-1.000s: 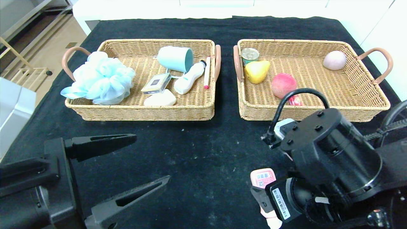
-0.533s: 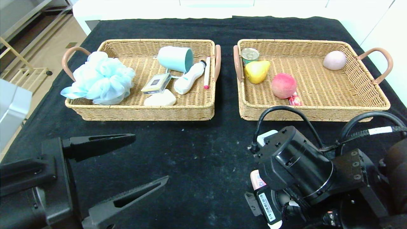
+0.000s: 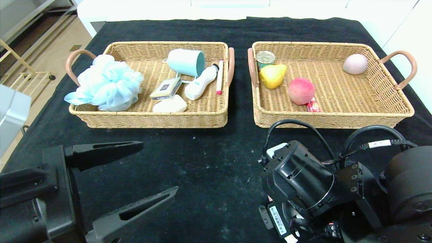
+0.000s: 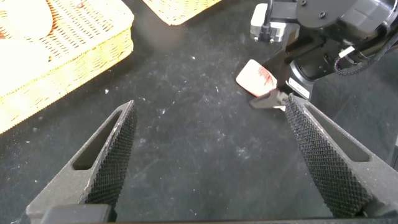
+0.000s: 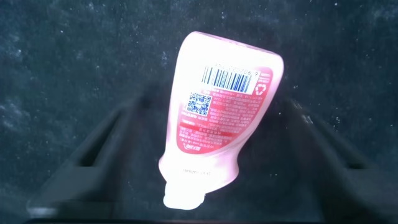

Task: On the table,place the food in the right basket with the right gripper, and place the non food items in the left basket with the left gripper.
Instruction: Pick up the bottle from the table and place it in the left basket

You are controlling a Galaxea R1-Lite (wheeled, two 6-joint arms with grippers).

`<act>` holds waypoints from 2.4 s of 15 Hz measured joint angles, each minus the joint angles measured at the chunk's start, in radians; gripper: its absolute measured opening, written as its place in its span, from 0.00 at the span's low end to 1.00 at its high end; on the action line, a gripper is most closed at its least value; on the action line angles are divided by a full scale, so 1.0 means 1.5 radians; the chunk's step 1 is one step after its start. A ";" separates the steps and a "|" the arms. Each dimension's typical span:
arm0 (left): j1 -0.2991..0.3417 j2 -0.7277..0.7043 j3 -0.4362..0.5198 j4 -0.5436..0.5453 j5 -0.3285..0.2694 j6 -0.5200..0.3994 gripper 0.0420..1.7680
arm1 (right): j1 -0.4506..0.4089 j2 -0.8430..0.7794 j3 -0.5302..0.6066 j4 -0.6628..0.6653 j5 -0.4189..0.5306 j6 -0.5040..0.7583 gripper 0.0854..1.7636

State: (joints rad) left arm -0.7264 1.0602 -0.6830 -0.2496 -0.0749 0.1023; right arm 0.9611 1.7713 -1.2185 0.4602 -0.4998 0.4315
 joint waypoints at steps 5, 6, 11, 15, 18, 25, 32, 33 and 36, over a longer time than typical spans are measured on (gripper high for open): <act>0.000 -0.002 0.000 0.000 0.001 0.001 0.97 | -0.002 0.008 0.000 0.000 0.001 0.001 0.50; 0.000 -0.002 0.000 0.000 0.001 0.001 0.97 | -0.003 0.009 0.000 0.000 0.002 0.001 0.48; -0.001 -0.003 0.000 0.000 0.000 0.001 0.97 | -0.004 0.011 0.001 -0.002 0.000 0.001 0.46; -0.001 -0.004 0.000 0.000 0.001 0.001 0.97 | -0.002 0.011 0.001 0.000 0.000 -0.001 0.46; -0.001 -0.004 0.000 0.000 0.000 0.001 0.97 | 0.004 0.004 -0.011 0.003 0.001 -0.002 0.46; -0.001 -0.004 0.000 0.000 0.001 0.000 0.97 | 0.010 0.005 -0.205 0.005 -0.001 -0.020 0.46; -0.001 -0.003 -0.002 -0.007 0.001 0.000 0.97 | 0.017 0.099 -0.449 -0.081 0.002 -0.090 0.46; -0.001 -0.004 -0.003 -0.008 0.001 0.000 0.97 | 0.015 0.115 -0.463 -0.119 0.002 -0.111 0.46; -0.001 -0.006 -0.006 -0.007 0.000 0.000 0.97 | 0.010 0.156 -0.477 -0.222 0.003 -0.149 0.46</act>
State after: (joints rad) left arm -0.7272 1.0515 -0.6913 -0.2606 -0.0745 0.1023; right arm 0.9764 2.0051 -1.9343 0.1274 -0.4949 0.2081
